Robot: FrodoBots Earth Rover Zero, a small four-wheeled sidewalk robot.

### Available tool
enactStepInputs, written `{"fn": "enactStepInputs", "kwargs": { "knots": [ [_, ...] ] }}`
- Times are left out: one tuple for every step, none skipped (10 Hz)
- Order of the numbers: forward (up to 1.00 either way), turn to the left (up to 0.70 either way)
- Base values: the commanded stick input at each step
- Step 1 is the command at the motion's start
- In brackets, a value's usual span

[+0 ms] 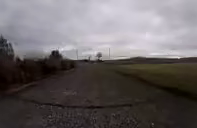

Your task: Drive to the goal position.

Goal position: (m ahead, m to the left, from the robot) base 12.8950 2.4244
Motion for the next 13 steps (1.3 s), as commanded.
{"fn": "enactStepInputs", "kwargs": {
  "knots": [
    [1.00,0.40],
    [1.00,0.00],
    [1.00,0.00],
    [1.00,0.00],
    [1.00,0.00],
    [1.00,0.00],
    [1.00,0.00],
    [1.00,0.00],
    [1.00,0.00],
    [1.00,0.00],
    [1.00,0.00],
    [1.00,0.00],
    [1.00,0.00]
  ]
}}
